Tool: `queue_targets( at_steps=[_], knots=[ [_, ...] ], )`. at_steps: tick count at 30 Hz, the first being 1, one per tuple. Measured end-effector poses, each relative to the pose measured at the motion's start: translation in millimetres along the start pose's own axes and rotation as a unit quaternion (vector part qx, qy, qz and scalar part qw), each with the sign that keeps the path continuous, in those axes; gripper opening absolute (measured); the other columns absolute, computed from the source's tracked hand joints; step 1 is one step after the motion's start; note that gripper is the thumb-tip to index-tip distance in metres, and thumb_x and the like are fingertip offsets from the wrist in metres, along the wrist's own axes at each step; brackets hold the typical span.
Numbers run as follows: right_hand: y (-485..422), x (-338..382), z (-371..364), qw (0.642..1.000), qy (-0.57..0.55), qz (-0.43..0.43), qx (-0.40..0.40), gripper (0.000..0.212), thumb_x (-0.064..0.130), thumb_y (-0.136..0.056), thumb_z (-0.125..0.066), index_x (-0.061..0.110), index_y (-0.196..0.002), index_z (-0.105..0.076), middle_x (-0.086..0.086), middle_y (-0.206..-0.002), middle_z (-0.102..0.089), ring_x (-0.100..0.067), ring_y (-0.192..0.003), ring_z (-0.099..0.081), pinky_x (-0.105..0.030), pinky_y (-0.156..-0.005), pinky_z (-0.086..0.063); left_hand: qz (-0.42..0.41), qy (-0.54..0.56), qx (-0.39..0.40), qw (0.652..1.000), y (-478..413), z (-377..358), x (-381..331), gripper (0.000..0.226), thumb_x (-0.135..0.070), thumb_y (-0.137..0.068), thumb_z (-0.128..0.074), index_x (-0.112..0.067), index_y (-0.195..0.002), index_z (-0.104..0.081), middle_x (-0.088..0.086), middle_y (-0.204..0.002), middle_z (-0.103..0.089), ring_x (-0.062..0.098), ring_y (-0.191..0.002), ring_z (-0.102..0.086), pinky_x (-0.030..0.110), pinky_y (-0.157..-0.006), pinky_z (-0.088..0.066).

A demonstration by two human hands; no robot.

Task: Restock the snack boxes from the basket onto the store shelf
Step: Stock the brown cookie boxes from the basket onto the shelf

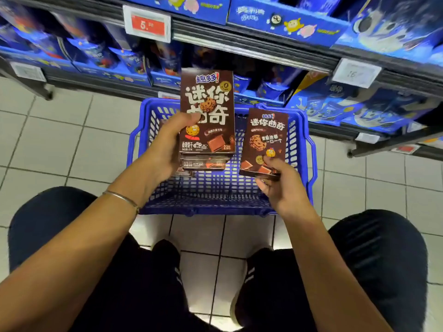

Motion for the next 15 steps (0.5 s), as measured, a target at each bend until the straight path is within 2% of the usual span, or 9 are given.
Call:
queue_targets(
  at_steps=[1,2,4,5,8,12,15],
  knots=[
    [18,12,0,1.0,-0.002,0.001,0.006,0.029,0.018,-0.086,-0.075,0.016,-0.114,-0.066,-0.002,-0.101,-0.078,-0.019,-0.093,-0.073,-0.029,-0.074,-0.059,0.015,-0.001,-0.013,1.0,14,-4,-4,0.053,-0.039,-0.07,-0.079,-0.018,-0.118,-0.071,0.007,-0.108,-0.079,0.026,-0.095,-0.077,0.044,-0.079,-0.063],
    [38,24,-2,1.0,-0.012,0.0,0.008,0.025,0.017,-0.087,-0.074,0.016,-0.11,-0.066,-0.001,-0.097,-0.078,-0.018,-0.089,-0.074,-0.029,-0.074,-0.059,0.026,-0.006,-0.028,0.999,31,-9,-11,0.06,-0.042,-0.067,-0.08,-0.019,-0.121,-0.07,0.006,-0.11,-0.079,0.027,-0.096,-0.077,0.047,-0.083,-0.063],
    [83,53,-8,0.999,-0.036,0.001,0.017,0.021,0.016,-0.087,-0.074,0.017,-0.107,-0.067,-0.002,-0.098,-0.078,-0.018,-0.088,-0.075,-0.034,-0.082,-0.057,0.041,-0.02,-0.046,0.998,65,-24,-31,0.078,-0.045,-0.064,-0.081,-0.015,-0.135,-0.064,0.009,-0.117,-0.078,0.029,-0.102,-0.076,0.053,-0.095,-0.06],
    [108,69,-14,0.999,-0.044,0.001,0.028,0.019,0.015,-0.088,-0.073,0.017,-0.106,-0.067,-0.002,-0.098,-0.078,-0.018,-0.088,-0.076,-0.035,-0.082,-0.056,0.045,-0.027,-0.053,0.997,85,-34,-44,0.087,-0.046,-0.062,-0.082,-0.014,-0.14,-0.06,0.011,-0.121,-0.077,0.031,-0.105,-0.075,0.053,-0.097,-0.059],
    [189,121,-29,0.996,-0.071,0.001,0.057,0.015,0.015,-0.089,-0.07,0.017,-0.104,-0.068,-0.001,-0.099,-0.078,-0.019,-0.088,-0.074,-0.036,-0.086,-0.053,0.046,-0.02,-0.07,0.996,147,-66,-88,0.098,-0.042,-0.062,-0.085,-0.012,-0.148,-0.05,0.016,-0.127,-0.073,0.033,-0.104,-0.074,0.048,-0.088,-0.06],
    [300,193,-55,0.992,-0.061,0.026,0.11,0.007,0.016,-0.092,-0.067,0.016,-0.097,-0.072,-0.003,-0.097,-0.078,-0.019,-0.085,-0.075,-0.033,-0.082,-0.056,0.014,-0.025,-0.073,0.997,228,-110,-154,0.087,-0.031,-0.075,-0.08,-0.009,-0.15,-0.042,0.021,-0.127,-0.071,0.031,-0.094,-0.077,0.04,-0.073,-0.063],
    [380,244,-74,0.988,-0.027,0.052,0.141,0.017,0.02,-0.081,-0.074,0.014,-0.097,-0.073,-0.006,-0.1,-0.077,-0.023,-0.087,-0.073,-0.036,-0.088,-0.056,0.009,-0.022,-0.076,0.997,286,-143,-199,0.086,-0.031,-0.074,-0.082,-0.013,-0.147,-0.041,0.015,-0.114,-0.078,0.028,-0.088,-0.078,0.037,-0.067,-0.063]
  ],
)
Point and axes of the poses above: each hand's wrist, its own y-axis away from the middle knuckle, its own z-axis out of the back of the hand, x = y × z, the point moved 8 cm from there along -y, towards the middle knuckle
